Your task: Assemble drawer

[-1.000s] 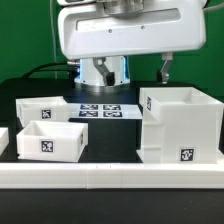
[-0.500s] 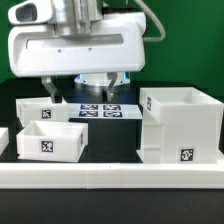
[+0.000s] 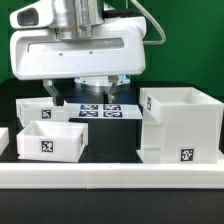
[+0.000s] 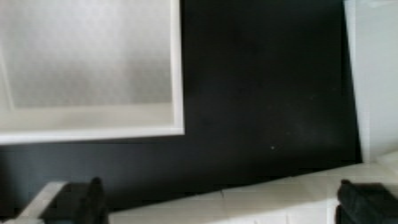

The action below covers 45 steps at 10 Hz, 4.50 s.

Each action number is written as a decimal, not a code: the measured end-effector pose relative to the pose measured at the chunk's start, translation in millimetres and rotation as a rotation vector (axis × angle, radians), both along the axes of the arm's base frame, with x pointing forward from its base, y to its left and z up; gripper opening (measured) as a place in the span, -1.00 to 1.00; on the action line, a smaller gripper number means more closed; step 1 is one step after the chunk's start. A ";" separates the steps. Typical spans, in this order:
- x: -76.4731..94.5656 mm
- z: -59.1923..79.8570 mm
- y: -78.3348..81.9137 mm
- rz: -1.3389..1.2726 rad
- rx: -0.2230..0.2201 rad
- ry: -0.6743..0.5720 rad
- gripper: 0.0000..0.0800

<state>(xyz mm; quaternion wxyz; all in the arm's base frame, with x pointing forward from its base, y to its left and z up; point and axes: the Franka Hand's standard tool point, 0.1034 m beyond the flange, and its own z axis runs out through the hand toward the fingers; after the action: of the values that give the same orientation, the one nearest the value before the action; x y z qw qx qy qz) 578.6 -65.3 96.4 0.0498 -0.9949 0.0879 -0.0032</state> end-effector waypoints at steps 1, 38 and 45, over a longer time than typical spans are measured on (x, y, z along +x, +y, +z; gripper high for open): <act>-9.6 -10.1 -3.1 -0.011 -0.010 -0.006 0.62; -67.9 -71.4 13.2 0.634 -0.076 -0.010 -0.90; -67.9 -72.2 17.5 1.091 -0.084 -0.023 -0.90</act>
Offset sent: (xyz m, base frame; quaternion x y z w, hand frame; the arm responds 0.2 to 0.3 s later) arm -0.0275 -0.0008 -0.0253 -0.0001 0.0138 0.0196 0.9997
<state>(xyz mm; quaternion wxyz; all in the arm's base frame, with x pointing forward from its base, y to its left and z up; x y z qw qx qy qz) 510.7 -47.8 24.3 0.0054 -0.8971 -0.4418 0.0088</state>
